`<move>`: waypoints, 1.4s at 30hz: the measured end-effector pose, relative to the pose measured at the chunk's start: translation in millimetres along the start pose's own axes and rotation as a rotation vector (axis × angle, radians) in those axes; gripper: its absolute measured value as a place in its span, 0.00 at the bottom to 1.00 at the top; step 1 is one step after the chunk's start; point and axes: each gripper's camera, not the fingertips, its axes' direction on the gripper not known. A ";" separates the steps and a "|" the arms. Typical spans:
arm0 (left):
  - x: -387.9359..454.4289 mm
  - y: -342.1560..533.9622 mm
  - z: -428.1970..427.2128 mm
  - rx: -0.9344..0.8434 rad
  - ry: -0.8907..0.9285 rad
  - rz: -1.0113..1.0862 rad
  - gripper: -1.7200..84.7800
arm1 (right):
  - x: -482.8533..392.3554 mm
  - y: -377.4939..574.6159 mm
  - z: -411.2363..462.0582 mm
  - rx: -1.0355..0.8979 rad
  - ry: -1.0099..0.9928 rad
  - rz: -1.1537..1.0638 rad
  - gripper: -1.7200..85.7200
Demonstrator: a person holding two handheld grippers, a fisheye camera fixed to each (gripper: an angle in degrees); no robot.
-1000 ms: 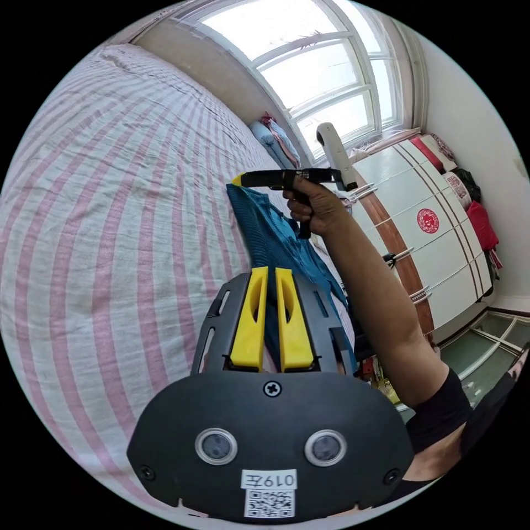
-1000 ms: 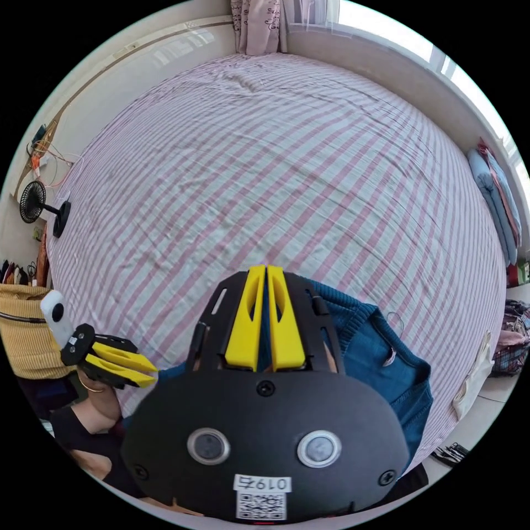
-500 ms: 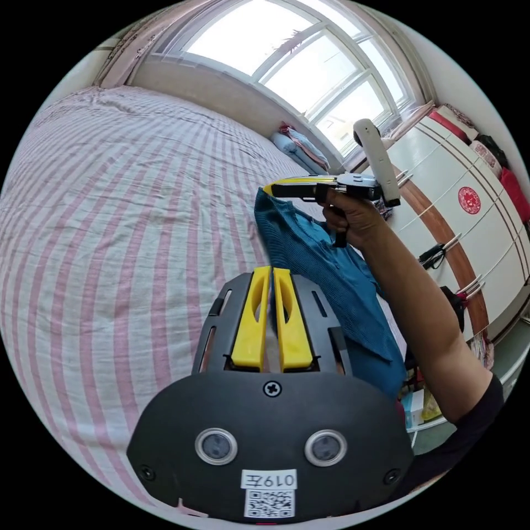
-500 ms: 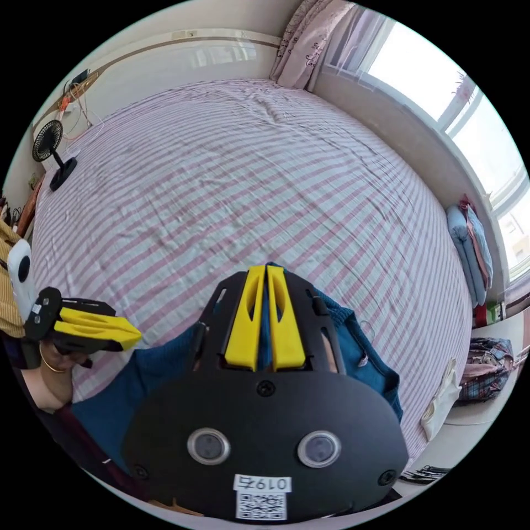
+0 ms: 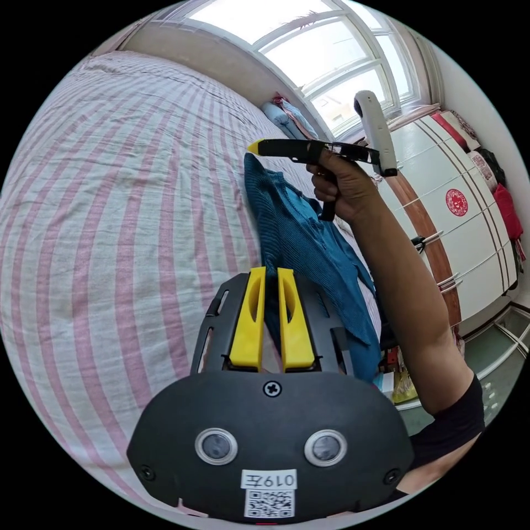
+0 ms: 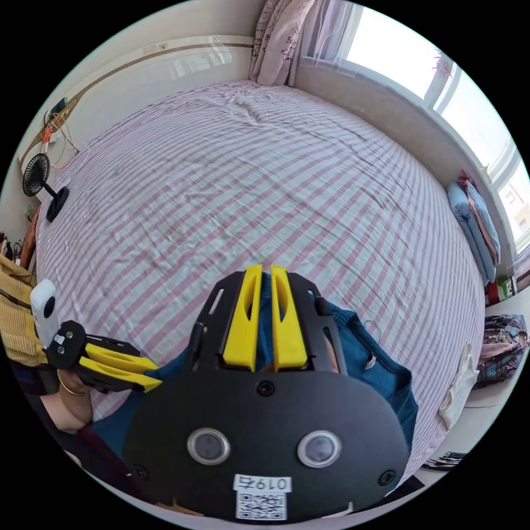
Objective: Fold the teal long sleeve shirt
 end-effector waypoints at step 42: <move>-5.1 4.3 3.2 -0.001 0.058 -0.040 0.03 | 54.4 -8.3 79.3 -0.257 -0.242 -0.251 0.12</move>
